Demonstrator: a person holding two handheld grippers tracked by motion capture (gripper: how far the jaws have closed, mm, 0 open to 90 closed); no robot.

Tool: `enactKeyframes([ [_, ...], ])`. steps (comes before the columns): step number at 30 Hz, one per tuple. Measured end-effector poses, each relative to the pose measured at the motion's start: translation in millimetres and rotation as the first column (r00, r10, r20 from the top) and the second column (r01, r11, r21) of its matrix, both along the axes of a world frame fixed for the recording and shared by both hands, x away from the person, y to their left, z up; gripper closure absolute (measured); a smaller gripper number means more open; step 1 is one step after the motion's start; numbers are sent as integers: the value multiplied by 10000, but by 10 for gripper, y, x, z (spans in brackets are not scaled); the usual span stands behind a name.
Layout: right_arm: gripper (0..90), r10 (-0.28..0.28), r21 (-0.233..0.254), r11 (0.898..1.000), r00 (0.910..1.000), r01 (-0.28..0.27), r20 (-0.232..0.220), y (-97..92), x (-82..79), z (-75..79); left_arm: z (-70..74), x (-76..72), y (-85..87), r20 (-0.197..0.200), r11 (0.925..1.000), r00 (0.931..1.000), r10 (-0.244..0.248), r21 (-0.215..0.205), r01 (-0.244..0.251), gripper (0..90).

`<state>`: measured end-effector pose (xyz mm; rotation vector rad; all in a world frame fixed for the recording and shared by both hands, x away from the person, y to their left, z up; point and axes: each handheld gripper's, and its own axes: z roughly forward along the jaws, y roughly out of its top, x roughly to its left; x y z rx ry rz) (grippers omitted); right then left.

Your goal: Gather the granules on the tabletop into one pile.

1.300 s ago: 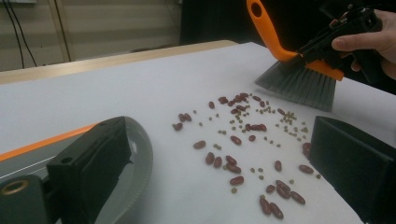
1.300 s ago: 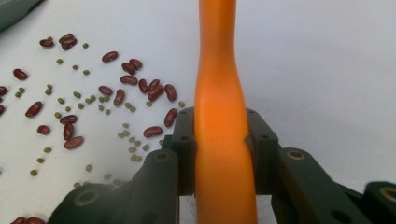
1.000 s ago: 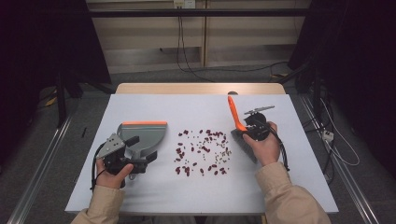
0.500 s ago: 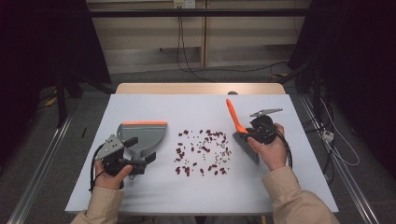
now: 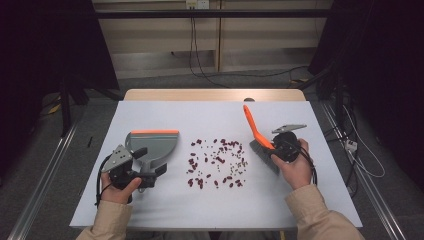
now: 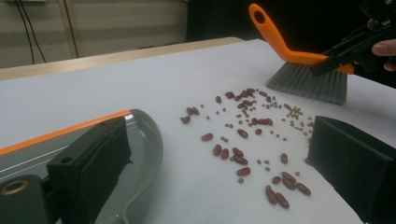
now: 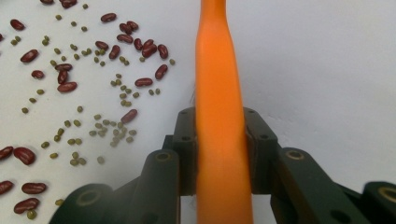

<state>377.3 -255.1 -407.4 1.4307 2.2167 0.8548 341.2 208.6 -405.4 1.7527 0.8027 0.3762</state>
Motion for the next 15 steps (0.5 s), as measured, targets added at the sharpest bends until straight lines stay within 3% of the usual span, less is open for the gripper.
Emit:
enactKeyframes([
  [2, 713, 34, -33, 10000, 9991, -33, 424, 2, 28, 17, 0, 5, 8, -1, 10000, 10000, 11, -38, -11, 53],
  [5, 713, 165, 358, 9992, 9958, -198, 899, 5, 131, 25, -2, 10, 12, -27, 10000, 10000, 38, -49, -38, 53],
  [8, 713, 315, -190, 9994, 9922, -294, 1203, 72, 279, 24, -5, 20, 15, -48, 9999, 10000, 37, -101, -37, 53],
  [14, 712, 621, -208, 9980, 9850, -595, 1609, 179, 554, -25, -15, 42, 25, -140, 9998, 9999, 17, -196, -19, 53],
  [15, 712, 913, -352, 9957, 9782, -862, 1865, 236, 665, -40, -17, 46, 29, -189, 9997, 9998, 36, -228, -40, 53],
])
